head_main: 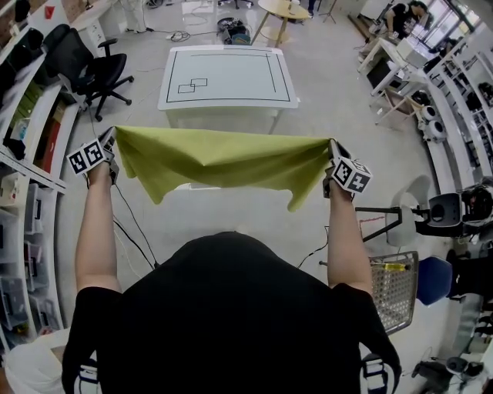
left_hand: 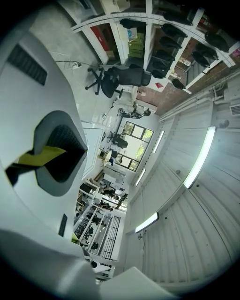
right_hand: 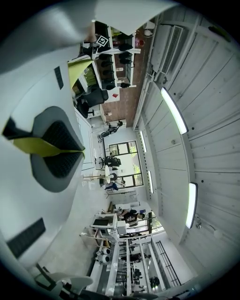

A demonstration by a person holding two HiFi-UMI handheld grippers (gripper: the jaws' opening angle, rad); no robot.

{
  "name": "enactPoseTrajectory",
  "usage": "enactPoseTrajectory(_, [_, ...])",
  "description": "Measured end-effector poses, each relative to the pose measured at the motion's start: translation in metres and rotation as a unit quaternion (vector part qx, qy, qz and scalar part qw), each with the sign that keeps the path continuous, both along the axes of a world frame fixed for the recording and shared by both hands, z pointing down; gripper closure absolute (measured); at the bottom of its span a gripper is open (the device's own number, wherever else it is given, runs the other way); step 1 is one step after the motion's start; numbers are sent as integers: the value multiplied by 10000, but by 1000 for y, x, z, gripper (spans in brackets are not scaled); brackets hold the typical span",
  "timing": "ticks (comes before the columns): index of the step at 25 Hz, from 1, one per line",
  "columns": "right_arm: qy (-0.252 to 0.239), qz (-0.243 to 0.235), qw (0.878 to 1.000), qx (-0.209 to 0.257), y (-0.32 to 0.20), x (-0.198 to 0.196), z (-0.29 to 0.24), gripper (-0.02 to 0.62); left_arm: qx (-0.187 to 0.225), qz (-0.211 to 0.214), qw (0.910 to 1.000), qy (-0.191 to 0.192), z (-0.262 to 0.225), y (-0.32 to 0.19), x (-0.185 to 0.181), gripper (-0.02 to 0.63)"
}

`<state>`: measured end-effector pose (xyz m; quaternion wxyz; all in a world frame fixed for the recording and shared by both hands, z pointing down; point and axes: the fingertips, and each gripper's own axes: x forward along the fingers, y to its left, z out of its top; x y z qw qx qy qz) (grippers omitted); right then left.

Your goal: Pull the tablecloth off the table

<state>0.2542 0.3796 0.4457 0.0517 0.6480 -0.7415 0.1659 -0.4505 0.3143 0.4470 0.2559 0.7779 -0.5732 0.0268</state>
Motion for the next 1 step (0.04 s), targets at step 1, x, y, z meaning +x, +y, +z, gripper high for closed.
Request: enactPoseTrajectory(1, [-3,-13,10000,-15,3,-1,1,574,-31,29,10000,0,3,3,4,586])
